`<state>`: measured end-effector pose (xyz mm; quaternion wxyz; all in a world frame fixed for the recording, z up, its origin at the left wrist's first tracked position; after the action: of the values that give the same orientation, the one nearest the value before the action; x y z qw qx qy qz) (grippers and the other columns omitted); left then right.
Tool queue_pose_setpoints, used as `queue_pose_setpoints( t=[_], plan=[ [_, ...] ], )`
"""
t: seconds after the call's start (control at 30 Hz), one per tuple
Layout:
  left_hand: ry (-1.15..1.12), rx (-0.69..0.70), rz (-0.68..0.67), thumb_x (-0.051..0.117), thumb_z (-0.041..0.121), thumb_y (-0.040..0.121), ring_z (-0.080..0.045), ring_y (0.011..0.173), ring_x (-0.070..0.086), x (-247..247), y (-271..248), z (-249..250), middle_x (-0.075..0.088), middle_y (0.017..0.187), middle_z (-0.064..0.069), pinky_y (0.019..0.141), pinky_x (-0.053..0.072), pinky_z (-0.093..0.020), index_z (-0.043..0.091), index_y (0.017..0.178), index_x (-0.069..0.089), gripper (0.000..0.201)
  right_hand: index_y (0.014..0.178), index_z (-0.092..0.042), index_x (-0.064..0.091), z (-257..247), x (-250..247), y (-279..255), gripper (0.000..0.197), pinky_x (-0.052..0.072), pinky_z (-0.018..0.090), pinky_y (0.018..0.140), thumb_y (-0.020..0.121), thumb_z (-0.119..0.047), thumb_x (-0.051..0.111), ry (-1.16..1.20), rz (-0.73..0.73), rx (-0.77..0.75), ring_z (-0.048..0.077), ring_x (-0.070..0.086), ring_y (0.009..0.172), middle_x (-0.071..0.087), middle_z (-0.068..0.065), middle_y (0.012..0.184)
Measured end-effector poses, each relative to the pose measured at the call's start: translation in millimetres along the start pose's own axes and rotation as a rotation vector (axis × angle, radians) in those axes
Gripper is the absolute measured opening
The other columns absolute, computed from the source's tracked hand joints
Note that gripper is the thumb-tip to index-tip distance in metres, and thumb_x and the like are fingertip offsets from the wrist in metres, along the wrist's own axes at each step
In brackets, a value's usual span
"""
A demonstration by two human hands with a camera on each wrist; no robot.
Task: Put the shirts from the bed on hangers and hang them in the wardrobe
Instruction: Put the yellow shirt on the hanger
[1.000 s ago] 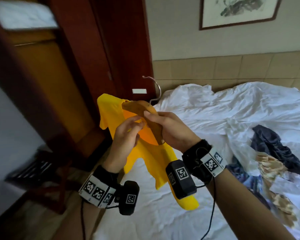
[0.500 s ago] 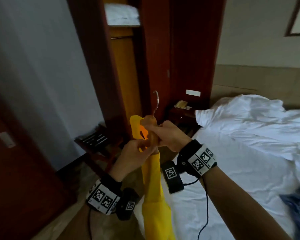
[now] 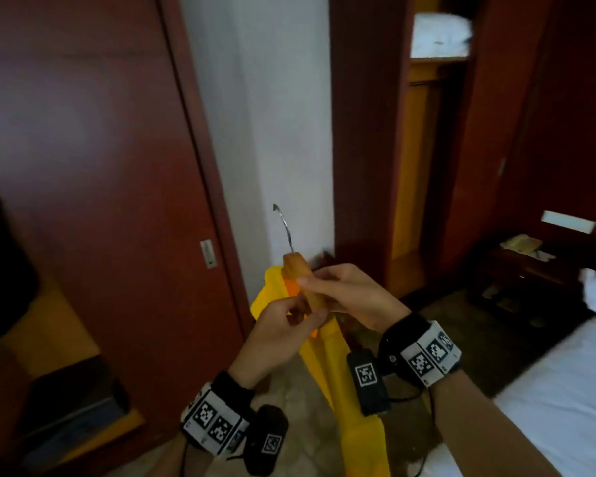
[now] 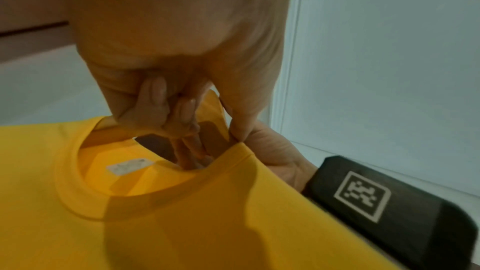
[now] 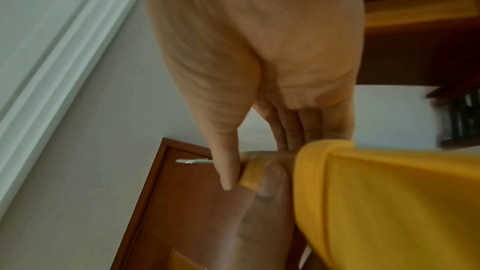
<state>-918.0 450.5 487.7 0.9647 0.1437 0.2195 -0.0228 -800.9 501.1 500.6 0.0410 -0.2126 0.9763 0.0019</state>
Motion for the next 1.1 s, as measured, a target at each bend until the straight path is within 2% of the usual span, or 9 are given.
queue_pose_setpoints(
  t=[0.17,0.27,0.37,0.5,0.7,0.8,0.93,1.0,1.1],
  plan=[
    [0.062,-0.064,0.120,0.075,0.039,0.094,-0.009,0.057,0.038,-103,17,-55,0.042,0.063,0.009,0.057,0.031,-0.029,0.027,0.068,0.058,0.033,0.105,-0.005,0.080,-16,86,99,0.065,0.055,0.045,0.108,0.073,-0.060,0.089,-0.126,-0.198,-0.047,0.029,0.076,0.108,0.080,0.015,0.106],
    [0.129,-0.077,0.193,0.076,0.043,0.092,-0.005,0.055,0.037,-162,30,-85,0.039,0.058,0.015,0.056,0.029,-0.025,0.029,0.069,0.058,0.032,0.091,-0.013,0.081,-22,128,157,0.055,0.054,0.029,0.080,0.073,-0.064,0.084,-0.149,-0.260,-0.067,0.013,0.072,0.080,0.078,0.000,0.087],
    [0.241,-0.111,0.263,0.076,0.049,0.090,-0.002,0.054,0.037,-225,43,-117,0.042,0.055,0.017,0.053,0.030,-0.023,0.026,0.075,0.062,0.031,0.080,-0.020,0.075,-23,176,221,0.049,0.034,0.018,0.048,0.067,-0.066,0.081,-0.135,-0.320,-0.038,0.004,0.045,0.053,0.055,-0.007,0.065],
    [0.340,-0.185,0.362,0.075,0.047,0.091,-0.003,0.055,0.037,-309,51,-152,0.044,0.062,0.013,0.054,0.032,-0.025,0.014,0.082,0.066,0.036,0.083,-0.022,0.063,-27,257,299,0.055,0.023,0.018,0.041,0.062,-0.068,0.084,-0.109,-0.499,-0.018,0.005,0.032,0.048,0.041,-0.007,0.062],
    [0.364,-0.197,0.484,0.069,0.051,0.095,-0.009,0.058,0.032,-428,48,-191,0.036,0.063,0.010,0.054,0.027,-0.027,0.013,0.087,0.066,0.039,0.082,-0.020,0.070,-48,395,376,0.041,0.023,0.021,0.041,0.075,-0.059,0.082,-0.024,-0.682,-0.140,0.007,0.031,0.047,0.039,-0.006,0.060],
    [0.346,-0.202,0.579,0.070,0.055,0.093,-0.006,0.058,0.038,-488,37,-209,0.045,0.063,0.013,0.055,0.031,-0.024,0.021,0.088,0.069,0.034,0.088,-0.018,0.076,-59,461,404,0.040,0.031,0.025,0.048,0.083,-0.058,0.081,0.029,-0.707,-0.187,0.007,0.046,0.052,0.051,-0.007,0.061],
    [0.302,-0.176,0.627,0.065,0.062,0.095,-0.027,0.070,0.060,-567,25,-239,0.066,0.083,0.001,0.064,0.050,-0.048,0.030,0.099,0.074,0.033,0.098,-0.001,0.072,-78,543,439,0.067,0.042,0.037,0.062,0.078,-0.064,0.085,0.097,-0.702,-0.215,0.029,0.059,0.074,0.062,0.013,0.082],
    [0.309,-0.148,0.660,0.061,0.065,0.096,-0.038,0.081,0.064,-609,18,-252,0.069,0.093,-0.008,0.069,0.051,-0.057,0.031,0.105,0.075,0.037,0.093,0.001,0.070,-90,584,455,0.062,0.045,0.032,0.057,0.082,-0.058,0.084,0.124,-0.689,-0.232,0.028,0.061,0.071,0.064,0.013,0.080],
    [0.358,-0.120,0.696,0.058,0.066,0.096,-0.031,0.075,0.061,-669,8,-268,0.065,0.088,-0.009,0.066,0.048,-0.051,0.029,0.111,0.073,0.043,0.091,-0.006,0.072,-109,643,476,0.036,0.050,0.023,0.053,0.092,-0.042,0.076,0.181,-0.686,-0.240,0.015,0.067,0.063,0.069,0.006,0.075]
  ],
)
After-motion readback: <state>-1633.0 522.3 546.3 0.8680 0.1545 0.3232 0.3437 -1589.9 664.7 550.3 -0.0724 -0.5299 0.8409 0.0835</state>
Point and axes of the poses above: each hand's wrist, its own y-axis towards the middle knuckle, its own x-axis out of the palm, z = x × y, the point moved 9 cm from there along y, towards the middle knuckle
